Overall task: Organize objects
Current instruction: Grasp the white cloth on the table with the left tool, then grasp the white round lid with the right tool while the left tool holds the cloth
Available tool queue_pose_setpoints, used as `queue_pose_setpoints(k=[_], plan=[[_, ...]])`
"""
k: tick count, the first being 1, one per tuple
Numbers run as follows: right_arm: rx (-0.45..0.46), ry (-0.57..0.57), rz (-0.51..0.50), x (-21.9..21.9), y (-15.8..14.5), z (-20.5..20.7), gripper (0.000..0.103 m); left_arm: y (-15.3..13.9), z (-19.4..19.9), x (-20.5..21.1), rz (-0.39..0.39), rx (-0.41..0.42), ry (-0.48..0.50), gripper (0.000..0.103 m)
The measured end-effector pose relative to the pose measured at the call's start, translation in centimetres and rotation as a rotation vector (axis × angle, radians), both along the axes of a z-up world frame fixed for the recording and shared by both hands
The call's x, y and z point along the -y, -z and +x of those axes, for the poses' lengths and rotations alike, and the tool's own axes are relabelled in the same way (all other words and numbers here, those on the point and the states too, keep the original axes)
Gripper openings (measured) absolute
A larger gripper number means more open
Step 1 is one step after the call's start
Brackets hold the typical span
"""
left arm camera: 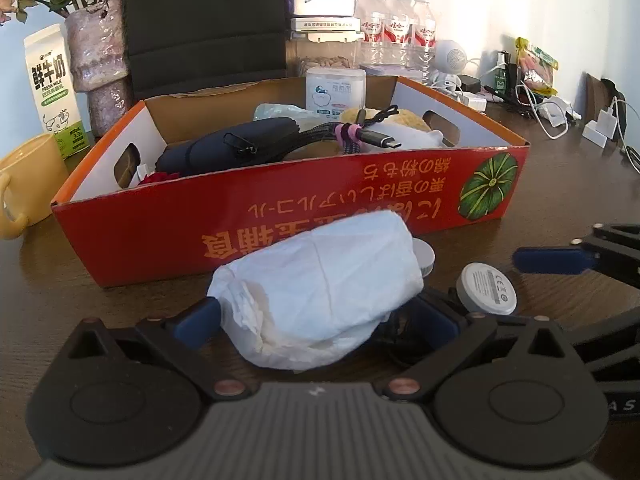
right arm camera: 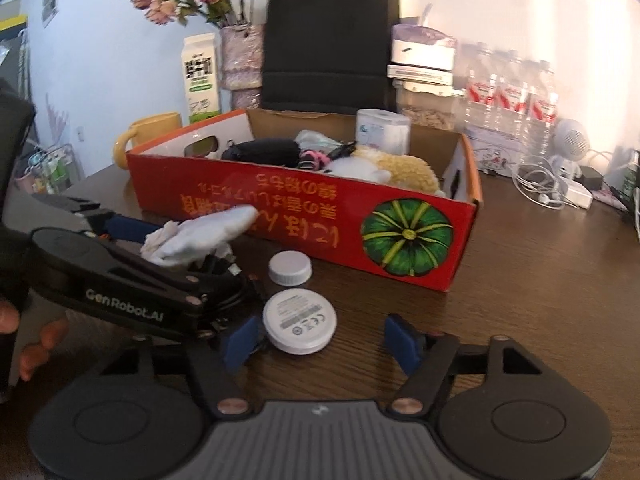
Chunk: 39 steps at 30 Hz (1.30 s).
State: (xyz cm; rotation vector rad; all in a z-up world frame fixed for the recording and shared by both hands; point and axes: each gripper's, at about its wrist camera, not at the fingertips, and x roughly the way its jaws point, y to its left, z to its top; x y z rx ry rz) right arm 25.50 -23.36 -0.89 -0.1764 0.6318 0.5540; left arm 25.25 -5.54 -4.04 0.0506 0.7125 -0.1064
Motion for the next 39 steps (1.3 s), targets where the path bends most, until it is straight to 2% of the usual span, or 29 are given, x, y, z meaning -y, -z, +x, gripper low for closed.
queue_pose_setpoints(k=[4,6,7,8,17,28,34,38,39], plan=[[0.000,-0.052,-0.004,-0.4,0.0,0.4,0.059,0.1,0.1,-0.5,-0.017,-0.006,0.009,0.103],[-0.005,-0.080,0.003,-0.5,0.0,0.4,0.052,0.1,0.1,-0.5,-0.016,-0.004,0.012,0.103],[-0.001,-0.094,0.006,-0.6,0.0,0.3,0.042,0.1,0.1,-0.5,-0.013,-0.003,0.011,0.103],[0.005,-0.100,0.005,-0.6,-0.1,0.1,0.038,0.2,0.1,-0.5,-0.013,-0.001,0.015,0.103],[-0.016,-0.060,0.067,0.4,-0.3,0.3,0.038,0.2,0.1,-0.5,-0.006,0.006,0.024,0.103],[0.014,-0.014,0.077,0.9,-0.5,-0.1,0.038,0.3,0.0,-0.5,0.000,0.020,0.030,0.103],[0.045,0.102,0.100,2.5,-0.9,0.4,0.038,0.3,-0.1,-0.5,0.000,0.020,0.031,0.103],[0.055,0.133,0.125,3.2,-1.0,0.5,0.038,0.3,-0.2,-0.7,-0.017,0.021,0.019,0.103],[0.056,0.131,0.125,3.2,-1.0,0.5,0.038,0.2,-0.4,-0.9,-0.027,0.029,0.006,0.100]])
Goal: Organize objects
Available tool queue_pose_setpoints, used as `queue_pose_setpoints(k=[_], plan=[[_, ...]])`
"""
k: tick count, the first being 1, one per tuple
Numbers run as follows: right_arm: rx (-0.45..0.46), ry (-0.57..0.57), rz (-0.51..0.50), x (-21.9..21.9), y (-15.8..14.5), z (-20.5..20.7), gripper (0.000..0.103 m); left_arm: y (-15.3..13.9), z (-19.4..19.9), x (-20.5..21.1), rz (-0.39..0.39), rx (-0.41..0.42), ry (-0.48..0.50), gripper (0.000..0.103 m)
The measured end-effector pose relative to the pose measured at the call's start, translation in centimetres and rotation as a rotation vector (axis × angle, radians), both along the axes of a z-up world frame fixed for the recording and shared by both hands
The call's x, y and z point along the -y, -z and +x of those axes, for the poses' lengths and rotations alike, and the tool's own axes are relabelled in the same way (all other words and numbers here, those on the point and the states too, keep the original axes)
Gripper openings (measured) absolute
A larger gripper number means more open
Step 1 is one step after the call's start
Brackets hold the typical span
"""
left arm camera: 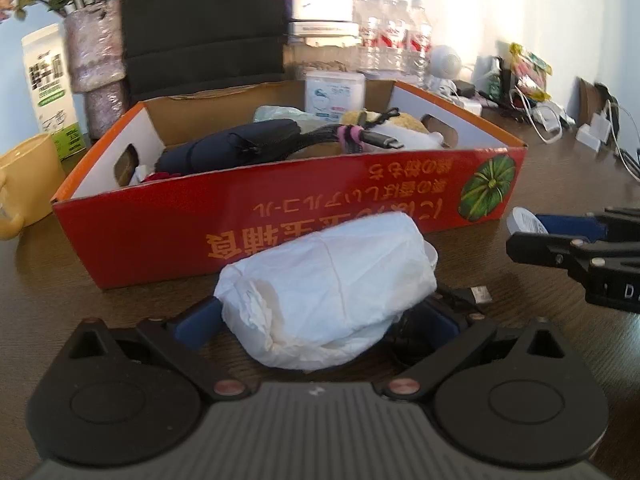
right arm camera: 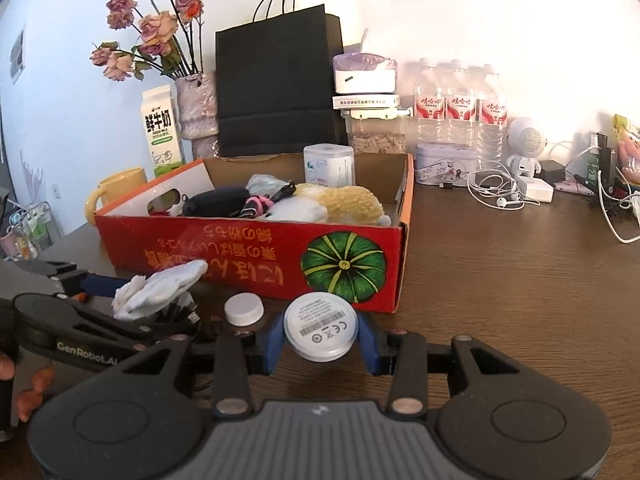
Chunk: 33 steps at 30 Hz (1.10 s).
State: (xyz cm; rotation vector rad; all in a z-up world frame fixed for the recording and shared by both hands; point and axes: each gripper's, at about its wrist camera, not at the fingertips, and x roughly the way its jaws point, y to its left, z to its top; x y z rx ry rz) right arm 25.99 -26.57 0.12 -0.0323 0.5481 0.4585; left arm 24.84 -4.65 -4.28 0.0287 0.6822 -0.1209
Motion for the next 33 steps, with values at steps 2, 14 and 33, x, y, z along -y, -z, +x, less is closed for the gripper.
queue_pose_setpoints(k=[2,14,33], plan=[[0.012,-0.002,-0.004,-0.1,0.0,-0.2,0.038,-0.5,-0.6,-0.4,-0.022,0.039,-0.020,0.099],[0.060,0.005,0.003,-1.3,-0.5,-2.6,0.038,-4.0,-8.7,-4.6,-0.086,0.193,-0.048,0.103],[0.089,0.027,-0.002,-3.9,-0.6,-5.7,0.039,-2.2,-10.1,-10.9,-0.059,0.119,-0.206,0.102]])
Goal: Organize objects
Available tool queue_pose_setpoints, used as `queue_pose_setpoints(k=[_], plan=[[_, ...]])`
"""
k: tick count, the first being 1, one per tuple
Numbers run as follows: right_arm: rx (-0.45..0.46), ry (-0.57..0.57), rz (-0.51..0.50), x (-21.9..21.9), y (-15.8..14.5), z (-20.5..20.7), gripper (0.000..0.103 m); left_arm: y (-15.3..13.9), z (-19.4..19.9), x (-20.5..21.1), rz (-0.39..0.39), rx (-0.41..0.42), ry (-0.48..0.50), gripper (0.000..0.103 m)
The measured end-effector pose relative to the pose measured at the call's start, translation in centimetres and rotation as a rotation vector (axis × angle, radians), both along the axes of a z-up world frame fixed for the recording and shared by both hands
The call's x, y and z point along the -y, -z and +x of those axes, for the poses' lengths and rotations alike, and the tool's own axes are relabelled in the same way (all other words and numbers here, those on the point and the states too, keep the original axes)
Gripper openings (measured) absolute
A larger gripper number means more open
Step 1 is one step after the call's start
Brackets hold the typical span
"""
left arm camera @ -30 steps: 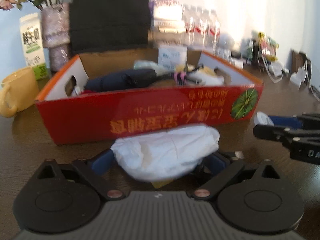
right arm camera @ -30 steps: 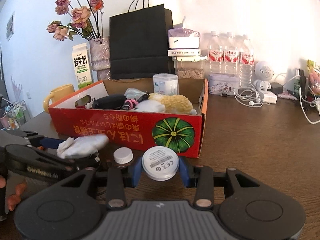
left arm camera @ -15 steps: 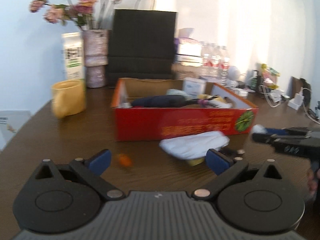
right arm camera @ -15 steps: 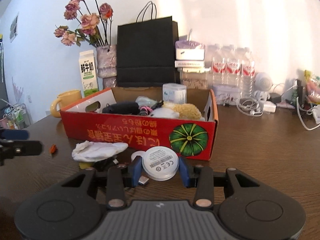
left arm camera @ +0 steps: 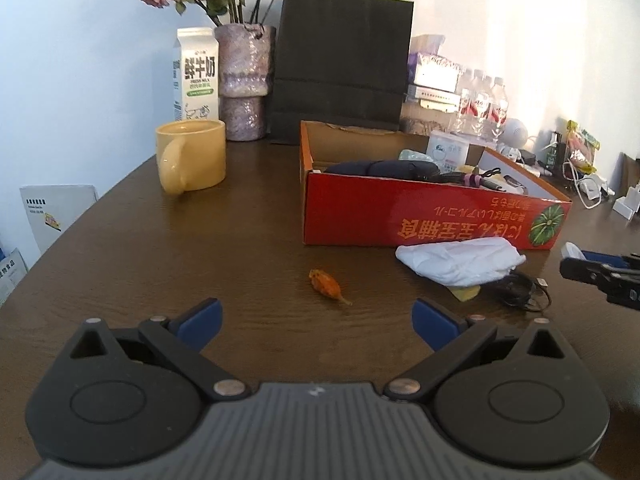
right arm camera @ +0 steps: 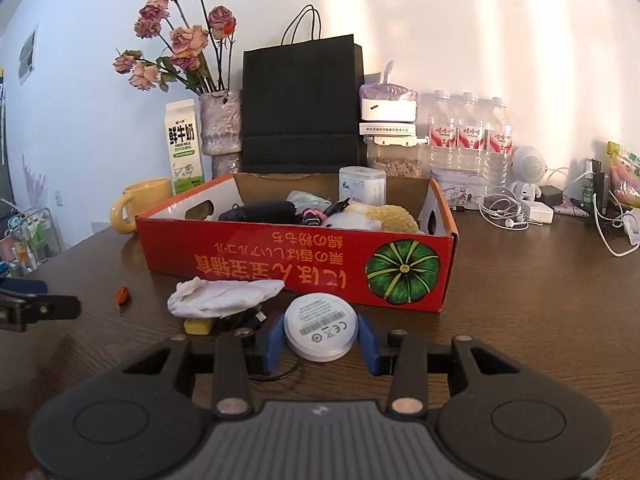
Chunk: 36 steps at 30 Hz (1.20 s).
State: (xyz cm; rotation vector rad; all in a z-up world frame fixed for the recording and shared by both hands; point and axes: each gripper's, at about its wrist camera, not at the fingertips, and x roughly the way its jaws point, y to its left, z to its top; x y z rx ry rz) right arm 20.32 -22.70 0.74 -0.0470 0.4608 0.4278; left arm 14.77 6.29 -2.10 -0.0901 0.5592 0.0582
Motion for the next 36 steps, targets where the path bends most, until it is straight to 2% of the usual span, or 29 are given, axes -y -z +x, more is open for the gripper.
queue_pose_setpoints(k=[2,4,6,9,10,13,14,15,16,21,25,29,36], plan=[[-0.001,0.002,-0.003,0.0,0.0,0.0,0.039,0.0,1.2,0.3,0.011,-0.009,-0.009,0.100],[-0.002,0.001,-0.006,-0.1,0.0,0.1,0.039,0.1,2.3,0.5,0.016,-0.024,-0.025,0.092],[-0.001,0.000,-0.009,-0.1,0.0,0.1,0.039,0.4,3.5,0.8,0.024,-0.046,-0.045,0.073],[0.000,-0.001,-0.008,-0.1,0.0,0.1,0.039,1.1,4.9,0.9,0.013,-0.080,-0.064,0.062],[0.000,-0.001,-0.008,-0.1,0.0,0.1,0.039,1.2,5.0,0.9,0.010,-0.084,-0.065,0.061],[-0.003,-0.007,-0.008,-0.1,0.1,0.1,0.039,1.5,5.4,1.1,0.018,-0.084,-0.067,0.048],[-0.005,-0.009,-0.007,-0.2,0.1,0.2,0.039,1.6,5.5,1.1,0.026,-0.081,-0.073,0.039],[-0.006,-0.011,-0.007,-0.1,0.1,0.2,0.039,1.6,5.6,1.1,0.033,-0.079,-0.077,0.023],[-0.005,-0.013,-0.007,-0.2,0.1,0.2,0.039,1.7,5.5,1.1,0.039,-0.077,-0.081,0.014],[-0.001,-0.016,-0.008,-0.2,0.1,0.1,0.039,1.4,5.2,0.7,0.001,-0.052,-0.077,0.014],[0.005,-0.014,-0.007,-0.2,0.0,0.0,0.039,1.1,4.4,1.0,0.012,-0.006,-0.071,0.014],[0.010,-0.008,0.007,0.1,0.0,0.1,0.039,0.5,3.3,2.2,0.027,0.040,-0.044,0.014],[0.037,-0.033,0.040,-0.1,-0.9,-0.3,0.039,-1.9,0.9,3.9,-0.009,0.123,0.036,0.014]])
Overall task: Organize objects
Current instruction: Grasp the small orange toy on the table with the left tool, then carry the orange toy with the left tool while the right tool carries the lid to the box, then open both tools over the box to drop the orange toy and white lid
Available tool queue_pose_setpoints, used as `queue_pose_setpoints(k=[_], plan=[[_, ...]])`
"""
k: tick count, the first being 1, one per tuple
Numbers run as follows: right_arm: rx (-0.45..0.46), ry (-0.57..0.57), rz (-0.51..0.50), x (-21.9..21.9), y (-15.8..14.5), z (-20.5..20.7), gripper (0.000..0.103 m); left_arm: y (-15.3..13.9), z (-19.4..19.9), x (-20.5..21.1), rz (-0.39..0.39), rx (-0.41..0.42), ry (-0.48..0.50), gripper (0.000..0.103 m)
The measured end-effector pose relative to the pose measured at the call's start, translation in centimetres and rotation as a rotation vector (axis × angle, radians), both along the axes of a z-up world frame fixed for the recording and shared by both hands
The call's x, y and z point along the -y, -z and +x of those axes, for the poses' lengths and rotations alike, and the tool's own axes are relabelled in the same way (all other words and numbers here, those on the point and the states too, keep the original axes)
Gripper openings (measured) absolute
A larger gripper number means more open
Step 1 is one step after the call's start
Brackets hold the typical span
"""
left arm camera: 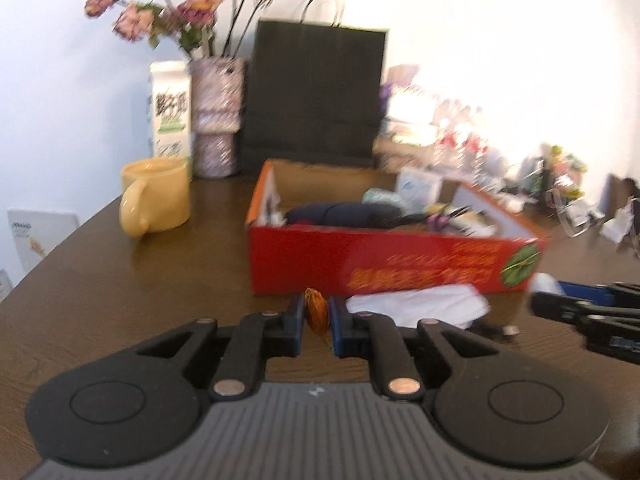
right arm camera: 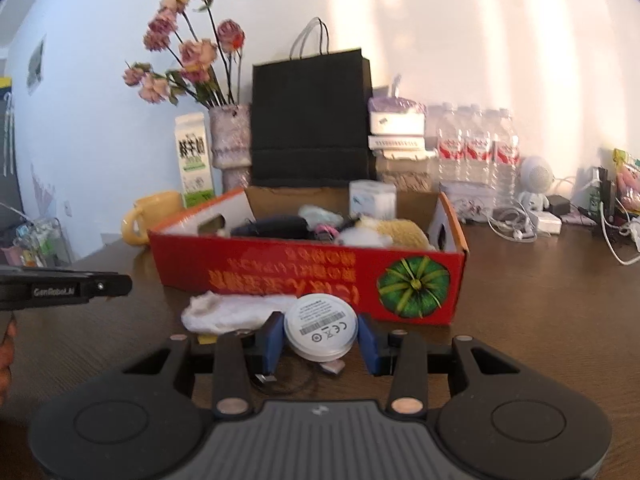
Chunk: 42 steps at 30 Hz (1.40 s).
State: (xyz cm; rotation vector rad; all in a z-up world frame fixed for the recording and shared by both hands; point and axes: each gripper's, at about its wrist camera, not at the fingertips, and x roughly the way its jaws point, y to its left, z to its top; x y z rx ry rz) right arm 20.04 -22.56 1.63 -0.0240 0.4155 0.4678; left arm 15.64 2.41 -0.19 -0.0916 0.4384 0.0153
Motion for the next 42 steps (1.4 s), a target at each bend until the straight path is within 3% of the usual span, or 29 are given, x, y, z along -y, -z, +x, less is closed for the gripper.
queue_pose_setpoints(k=[14,31,42], plan=[[0.102,-0.063,0.027,-3.7,-4.4,1.6,0.039,-4.7,0.3,1.8,0.015,0.134,0.062,0.014],[0.128,-0.034,0.019,-7.1,-6.5,7.4,0.039,-5.9,6.5,0.9,-0.012,0.162,0.035,0.014],[0.088,-0.001,0.027,-7.4,-5.2,13.3,0.039,-4.8,12.3,-0.1,-0.056,0.123,0.016,0.014]])
